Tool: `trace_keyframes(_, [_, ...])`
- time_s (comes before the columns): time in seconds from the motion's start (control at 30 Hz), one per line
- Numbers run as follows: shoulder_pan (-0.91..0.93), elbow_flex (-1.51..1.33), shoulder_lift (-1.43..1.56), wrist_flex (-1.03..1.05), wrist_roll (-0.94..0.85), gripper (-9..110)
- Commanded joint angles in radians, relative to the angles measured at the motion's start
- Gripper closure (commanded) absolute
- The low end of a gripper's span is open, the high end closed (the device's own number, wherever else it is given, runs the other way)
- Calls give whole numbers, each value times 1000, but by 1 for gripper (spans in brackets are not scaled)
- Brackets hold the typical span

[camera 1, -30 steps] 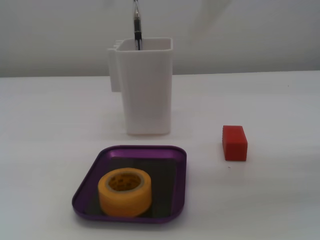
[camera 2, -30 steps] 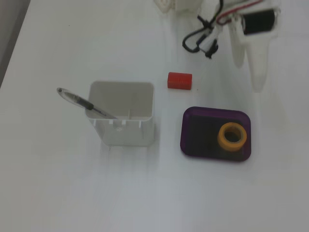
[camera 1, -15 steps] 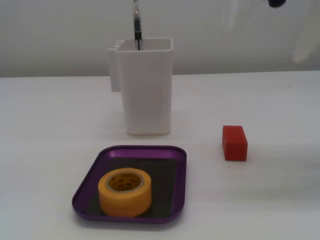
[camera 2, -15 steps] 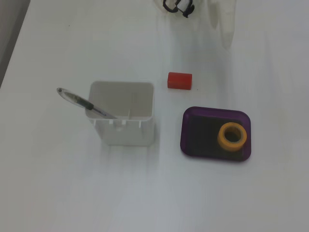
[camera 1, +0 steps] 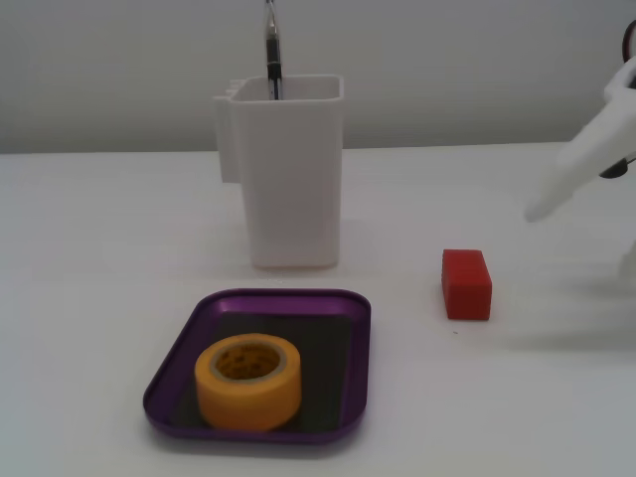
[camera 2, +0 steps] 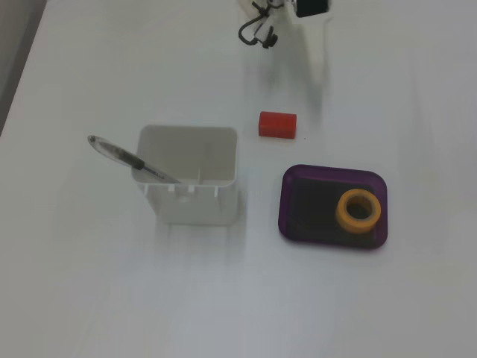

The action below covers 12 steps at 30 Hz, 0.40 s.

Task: Grab up the yellow tape and put it in the box.

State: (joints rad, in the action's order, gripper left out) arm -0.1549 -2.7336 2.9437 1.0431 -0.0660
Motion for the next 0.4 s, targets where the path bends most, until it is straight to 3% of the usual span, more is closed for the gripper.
trace_keyframes(0.0, [57, -61, 147, -23, 5, 74])
trace_keyframes(0.17, [193, -192, 342, -6, 3, 74])
trace_keyframes(0.37, [209, -258, 520, 91, 8, 74])
